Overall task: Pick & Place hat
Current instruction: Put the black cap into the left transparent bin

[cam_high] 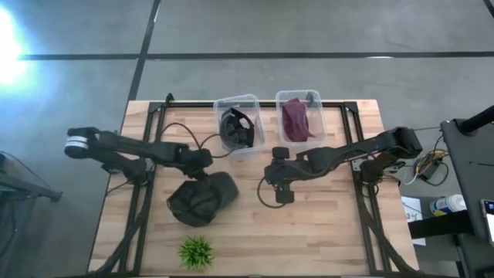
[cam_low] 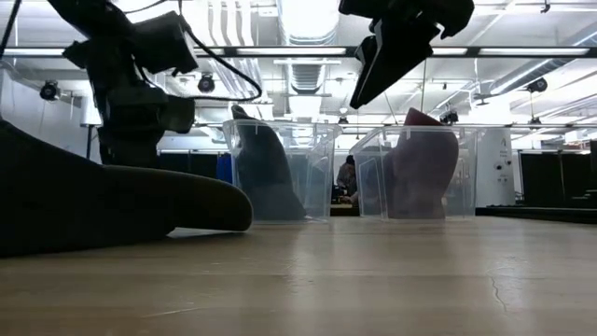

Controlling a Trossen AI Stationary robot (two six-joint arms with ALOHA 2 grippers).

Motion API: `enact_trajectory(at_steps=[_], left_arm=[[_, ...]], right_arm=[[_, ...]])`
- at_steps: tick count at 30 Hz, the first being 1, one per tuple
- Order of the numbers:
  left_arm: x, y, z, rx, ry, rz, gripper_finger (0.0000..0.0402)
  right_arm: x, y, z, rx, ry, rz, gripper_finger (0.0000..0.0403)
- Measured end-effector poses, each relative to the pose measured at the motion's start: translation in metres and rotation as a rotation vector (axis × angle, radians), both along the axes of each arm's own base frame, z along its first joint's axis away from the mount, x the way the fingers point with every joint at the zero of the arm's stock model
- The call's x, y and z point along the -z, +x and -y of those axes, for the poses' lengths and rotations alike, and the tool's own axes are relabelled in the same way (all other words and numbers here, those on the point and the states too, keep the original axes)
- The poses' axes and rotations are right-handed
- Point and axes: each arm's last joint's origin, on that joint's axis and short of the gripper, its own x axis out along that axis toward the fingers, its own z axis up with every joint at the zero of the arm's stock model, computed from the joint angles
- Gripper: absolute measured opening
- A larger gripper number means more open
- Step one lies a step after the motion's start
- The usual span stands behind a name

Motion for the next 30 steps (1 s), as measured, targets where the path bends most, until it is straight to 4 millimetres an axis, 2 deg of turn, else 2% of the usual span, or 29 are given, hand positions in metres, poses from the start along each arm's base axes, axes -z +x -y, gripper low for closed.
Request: enact_trajectory(at_steps=[5,8,13,17,19,22,27,30], left_arm=[[0.009,0.008,0.001,0.014,-0.025,0.004,0.0196],[0.013,0.012,0.0,0.014,-0.025,0.007,0.0148],[0.01,0.011,0.0,0.018,-0.019,0.025,0.0022],[-0.003,0.005,0.001,-0.021,-0.028,0.044,0.0011],[-0.017,-0.001,0.003,-0.055,-0.014,0.045,0.0007],[-0.053,-0.008,0.009,-0.089,0.025,0.128,0.0006],[-0.127,-0.015,0.013,-0.215,0.062,0.475,0.0005],[-0.165,-0.017,0.011,-0.312,0.12,0.687,0.0005]], right_arm=[[0.0,0.0,0.0,-0.006,-0.004,-0.002,0.0215],[0.001,0.0,0.0,-0.007,-0.005,-0.005,0.0215],[0.002,-0.003,0.002,0.016,-0.051,-0.035,0.0215],[-0.006,-0.006,0.003,0.054,-0.129,-0.014,0.0215],[-0.011,-0.009,0.004,0.06,-0.136,0.006,0.0215],[-0.019,-0.014,0.005,0.07,-0.135,0.03,0.0215],[-0.035,-0.024,0.011,0.153,-0.238,0.096,0.0215],[-0.043,-0.029,0.014,0.203,-0.284,0.132,0.0215]])
